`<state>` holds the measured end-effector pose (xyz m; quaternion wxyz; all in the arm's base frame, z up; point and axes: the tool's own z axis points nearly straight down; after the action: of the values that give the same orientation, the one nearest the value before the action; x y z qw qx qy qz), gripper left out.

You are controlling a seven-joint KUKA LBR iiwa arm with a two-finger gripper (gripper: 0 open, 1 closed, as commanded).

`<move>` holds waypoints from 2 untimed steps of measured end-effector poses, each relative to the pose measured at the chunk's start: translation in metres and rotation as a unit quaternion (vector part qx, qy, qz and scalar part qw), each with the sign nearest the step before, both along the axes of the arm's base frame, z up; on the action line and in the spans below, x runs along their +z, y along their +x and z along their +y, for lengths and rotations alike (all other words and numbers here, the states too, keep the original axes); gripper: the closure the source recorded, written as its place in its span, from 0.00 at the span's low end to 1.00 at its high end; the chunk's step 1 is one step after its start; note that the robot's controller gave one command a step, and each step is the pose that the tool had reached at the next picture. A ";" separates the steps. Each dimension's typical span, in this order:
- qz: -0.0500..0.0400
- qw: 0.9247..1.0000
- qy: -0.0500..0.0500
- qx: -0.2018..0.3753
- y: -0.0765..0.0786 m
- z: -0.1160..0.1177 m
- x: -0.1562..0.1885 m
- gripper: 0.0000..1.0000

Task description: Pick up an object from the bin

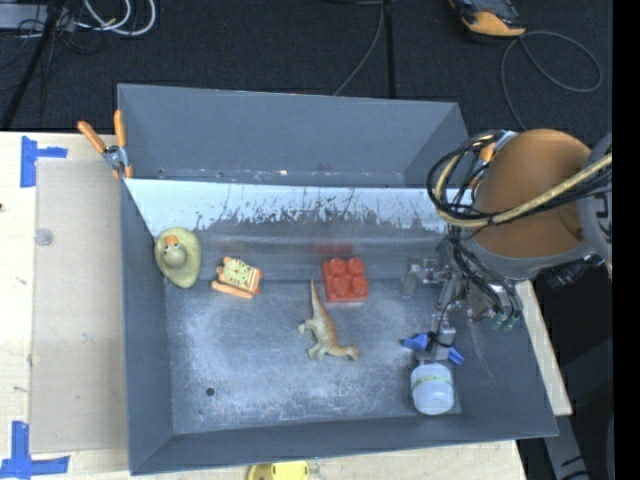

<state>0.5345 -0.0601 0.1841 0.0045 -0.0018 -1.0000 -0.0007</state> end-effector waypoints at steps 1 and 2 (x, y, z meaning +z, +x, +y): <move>-0.003 1.000 0.000 0.001 0.001 0.000 0.004 0.00; -0.007 1.000 0.000 0.024 -0.002 -0.019 -0.027 0.00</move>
Offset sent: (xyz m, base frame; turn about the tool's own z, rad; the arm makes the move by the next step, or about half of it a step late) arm -0.0140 -0.0480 -0.0742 -0.0915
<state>0.5321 -0.0786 0.1575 -0.0024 0.0224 -0.9997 -0.0008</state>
